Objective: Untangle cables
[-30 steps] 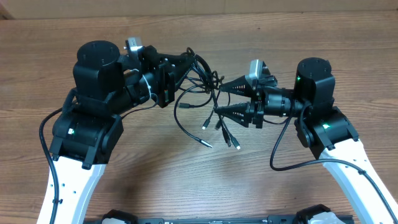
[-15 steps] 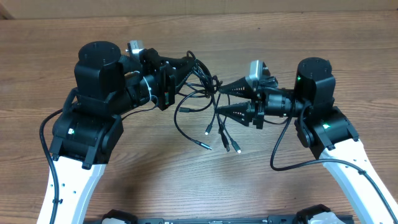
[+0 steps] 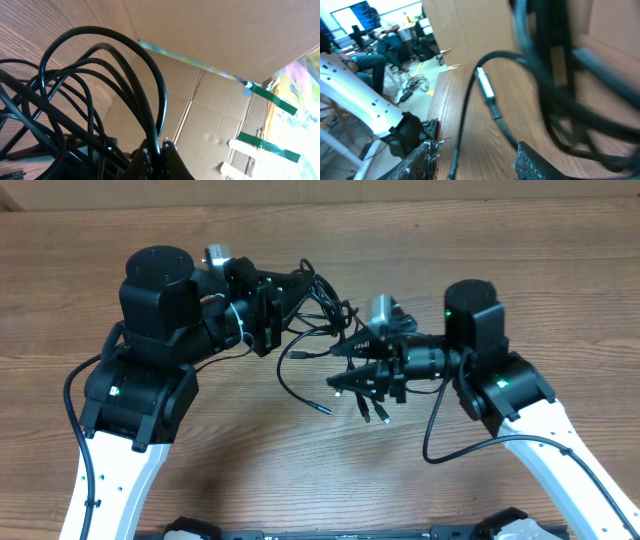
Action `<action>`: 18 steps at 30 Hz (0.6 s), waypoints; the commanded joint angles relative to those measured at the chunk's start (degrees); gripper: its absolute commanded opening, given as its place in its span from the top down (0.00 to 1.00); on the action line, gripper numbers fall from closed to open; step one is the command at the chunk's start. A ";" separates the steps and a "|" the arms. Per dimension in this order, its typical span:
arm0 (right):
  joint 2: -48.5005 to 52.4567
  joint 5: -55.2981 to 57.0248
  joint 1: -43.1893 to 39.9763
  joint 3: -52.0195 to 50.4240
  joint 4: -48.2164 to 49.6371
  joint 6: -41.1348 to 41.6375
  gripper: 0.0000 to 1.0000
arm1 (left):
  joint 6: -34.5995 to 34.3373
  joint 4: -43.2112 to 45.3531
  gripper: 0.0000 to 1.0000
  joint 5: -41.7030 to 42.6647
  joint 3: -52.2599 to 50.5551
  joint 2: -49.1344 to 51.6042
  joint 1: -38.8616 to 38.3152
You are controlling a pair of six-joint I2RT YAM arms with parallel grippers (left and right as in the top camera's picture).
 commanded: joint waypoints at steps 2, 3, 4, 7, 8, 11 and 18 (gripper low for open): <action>0.46 -0.48 2.43 0.85 0.02 -0.02 0.52 | -0.98 0.68 0.96 0.22 1.31 0.09 -0.42; 0.46 -0.46 3.13 0.85 -0.09 -0.02 0.52 | -0.98 0.66 0.96 0.24 1.31 0.09 -0.44; 0.46 -0.44 3.72 0.85 -0.15 -0.02 0.52 | -0.98 0.68 0.96 0.26 1.31 0.09 -0.44; 0.46 0.57 4.61 0.85 -0.55 -0.02 0.53 | -0.98 0.66 0.96 0.26 1.31 0.09 -0.44; 0.46 1.44 4.61 0.85 -0.83 -0.02 0.54 | -0.96 0.66 0.96 0.26 1.31 0.09 -0.44; 0.46 6.73 4.42 0.85 -1.75 1.46 0.64 | -0.20 0.63 0.96 1.01 1.31 0.09 -0.39; 0.46 16.72 4.31 0.85 -0.48 13.92 0.64 | 1.44 0.35 0.96 -0.81 1.31 0.09 -0.39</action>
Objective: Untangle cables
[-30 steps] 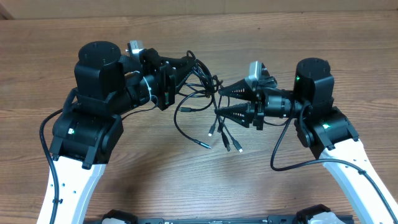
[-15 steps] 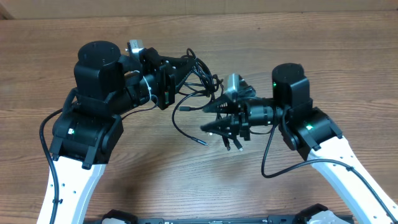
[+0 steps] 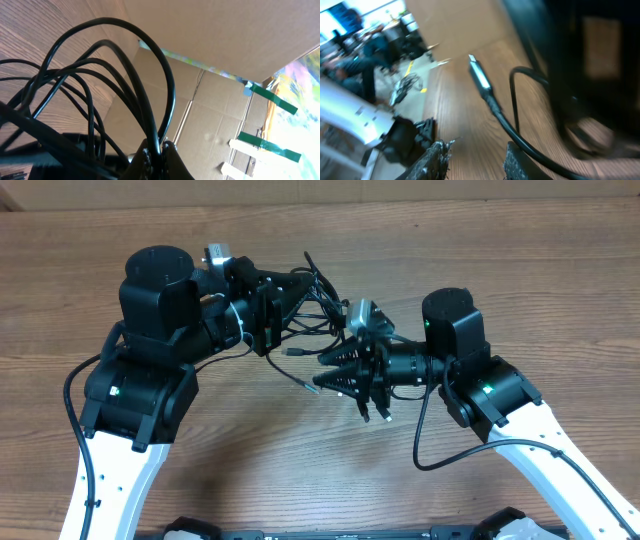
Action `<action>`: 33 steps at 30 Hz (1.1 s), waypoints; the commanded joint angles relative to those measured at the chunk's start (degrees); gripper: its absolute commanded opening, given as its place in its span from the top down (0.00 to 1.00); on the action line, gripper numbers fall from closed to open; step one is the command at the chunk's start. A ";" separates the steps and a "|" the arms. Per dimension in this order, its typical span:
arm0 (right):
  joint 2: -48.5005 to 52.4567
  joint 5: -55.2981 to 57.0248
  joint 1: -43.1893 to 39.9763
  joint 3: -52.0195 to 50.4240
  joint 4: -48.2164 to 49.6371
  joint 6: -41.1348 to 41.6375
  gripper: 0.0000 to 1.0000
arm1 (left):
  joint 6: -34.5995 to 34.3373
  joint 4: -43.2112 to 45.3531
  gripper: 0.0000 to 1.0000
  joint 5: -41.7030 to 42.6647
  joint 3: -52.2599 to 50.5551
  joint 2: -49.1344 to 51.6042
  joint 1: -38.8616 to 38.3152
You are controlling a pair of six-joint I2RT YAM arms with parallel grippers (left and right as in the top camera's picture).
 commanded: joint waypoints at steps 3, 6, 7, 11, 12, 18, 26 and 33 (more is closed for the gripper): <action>0.09 12.94 -0.17 0.85 0.35 12.20 0.64 | 1.36 -0.31 0.96 -1.25 1.31 0.09 -0.39; 0.09 18.82 -0.17 0.85 0.35 17.46 0.64 | 2.93 -0.70 0.96 -1.38 1.31 0.09 -0.39; 0.09 20.72 -0.22 0.85 0.35 19.28 0.64 | 3.56 -0.70 0.96 -1.36 1.31 0.09 -0.39; 0.09 31.01 -0.26 0.85 0.13 28.28 0.61 | 4.35 -0.68 0.96 1.18 1.31 0.09 -0.39; 0.09 33.90 -0.28 0.85 -0.11 30.25 0.60 | 4.35 -0.66 0.96 2.60 1.31 0.09 -0.39; 0.09 42.23 -0.28 0.85 -3.67 32.28 0.56 | 4.11 1.14 0.96 11.10 1.31 0.09 -0.39; 0.09 46.90 -2.43 0.85 -12.52 32.30 0.57 | 4.96 2.78 0.96 13.35 1.31 0.09 -0.35; 0.07 42.82 -8.31 0.85 -16.83 32.06 0.60 | 20.33 2.10 0.96 4.50 1.31 0.09 -0.26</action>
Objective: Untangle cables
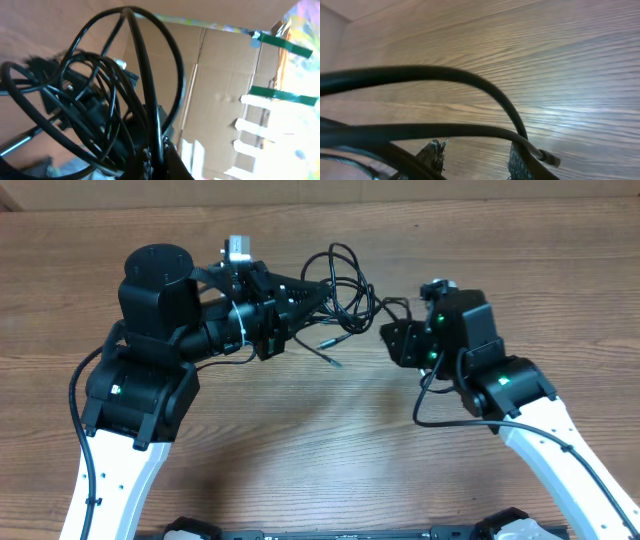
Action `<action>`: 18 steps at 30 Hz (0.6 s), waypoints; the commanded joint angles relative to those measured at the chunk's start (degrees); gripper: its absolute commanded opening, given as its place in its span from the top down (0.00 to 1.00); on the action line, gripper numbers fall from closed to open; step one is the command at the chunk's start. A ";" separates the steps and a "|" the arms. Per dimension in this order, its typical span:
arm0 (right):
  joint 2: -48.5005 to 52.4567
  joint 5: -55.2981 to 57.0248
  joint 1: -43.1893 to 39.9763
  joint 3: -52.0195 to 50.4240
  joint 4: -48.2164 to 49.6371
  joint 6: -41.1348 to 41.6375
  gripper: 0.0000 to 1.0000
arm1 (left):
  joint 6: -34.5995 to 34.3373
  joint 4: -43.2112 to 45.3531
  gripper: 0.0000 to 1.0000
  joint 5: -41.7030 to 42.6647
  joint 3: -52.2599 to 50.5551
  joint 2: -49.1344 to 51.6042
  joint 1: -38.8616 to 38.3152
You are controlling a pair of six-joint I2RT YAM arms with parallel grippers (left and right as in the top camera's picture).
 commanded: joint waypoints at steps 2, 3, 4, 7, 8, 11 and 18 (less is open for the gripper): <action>0.04 -6.86 -3.10 0.83 -0.44 -0.20 0.59 | 14.78 -1.31 0.96 -10.40 1.31 -0.17 -0.28; 0.04 -10.36 -3.56 0.83 -0.37 -0.22 0.60 | 18.73 -3.56 0.96 -16.26 1.31 -0.17 -0.28; 0.04 -12.68 -3.67 0.83 -0.37 -0.22 0.60 | 20.59 -4.63 0.96 -18.82 1.31 -0.17 -0.28; 0.04 -23.17 -3.67 0.83 0.13 -3.89 0.55 | 32.35 -6.45 0.96 -24.59 1.31 -0.17 -0.28; 0.04 -26.21 -3.67 0.83 0.48 -5.64 0.53 | 36.35 -6.43 0.96 -24.90 1.31 -0.17 -0.28; 0.04 -32.70 -3.67 0.83 2.12 -7.72 0.51 | 43.50 -6.23 0.96 -24.83 1.31 -0.17 -0.28; 0.04 -35.34 -3.67 0.83 11.74 -3.98 0.50 | 58.27 -6.25 0.96 -18.60 1.31 -0.17 -0.42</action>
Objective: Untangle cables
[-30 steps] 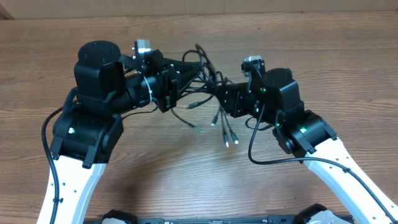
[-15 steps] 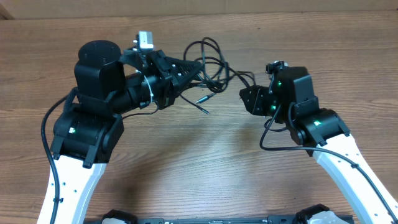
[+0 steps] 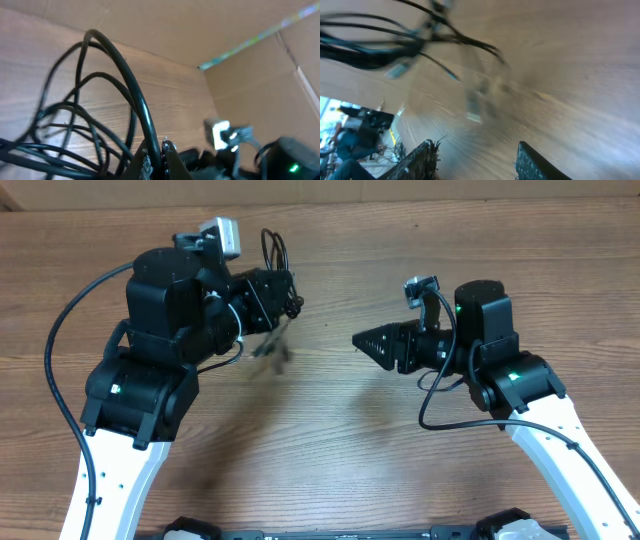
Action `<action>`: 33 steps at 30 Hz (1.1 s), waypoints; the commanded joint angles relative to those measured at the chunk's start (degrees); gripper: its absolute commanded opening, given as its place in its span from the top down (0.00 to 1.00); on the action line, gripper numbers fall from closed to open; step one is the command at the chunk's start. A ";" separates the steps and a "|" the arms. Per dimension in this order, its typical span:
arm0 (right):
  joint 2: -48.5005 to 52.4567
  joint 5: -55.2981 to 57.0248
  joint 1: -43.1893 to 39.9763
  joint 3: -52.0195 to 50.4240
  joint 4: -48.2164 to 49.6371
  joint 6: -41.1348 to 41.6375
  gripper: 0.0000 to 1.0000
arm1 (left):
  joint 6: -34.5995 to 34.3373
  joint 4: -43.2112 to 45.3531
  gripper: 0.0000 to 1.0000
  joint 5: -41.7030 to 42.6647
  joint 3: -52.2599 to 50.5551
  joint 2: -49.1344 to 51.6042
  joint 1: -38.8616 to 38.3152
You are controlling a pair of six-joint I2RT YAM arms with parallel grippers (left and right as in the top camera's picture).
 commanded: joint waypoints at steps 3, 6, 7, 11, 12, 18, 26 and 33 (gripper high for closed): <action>0.04 -4.24 -0.15 0.83 8.66 5.16 0.50 | 14.38 0.85 0.96 9.20 1.29 -0.24 -0.42; 0.07 -4.26 -0.13 0.83 12.83 9.46 0.50 | 19.12 1.88 0.96 16.35 1.29 -0.24 -0.42; 0.07 -4.24 -0.13 0.83 13.68 10.16 0.50 | 20.65 2.27 0.96 18.25 1.29 -0.24 -0.42; 0.07 -4.59 0.02 0.83 17.14 12.50 0.50 | 31.98 3.04 0.96 27.28 1.29 -0.24 -0.42; 0.07 -4.68 0.13 0.83 17.42 12.52 0.50 | 33.11 3.02 0.96 28.20 1.29 -0.24 -0.42; 0.07 -4.35 1.99 0.83 17.57 12.44 0.50 | 34.73 3.21 0.96 30.53 1.29 -0.24 -0.46; 0.31 6.64 2.25 0.83 14.14 12.24 0.49 | 35.93 10.97 0.96 48.87 1.29 -0.24 -0.57; 1.25 17.33 2.10 0.83 5.01 12.20 0.44 | 35.91 13.73 0.96 54.82 1.29 -0.26 -0.39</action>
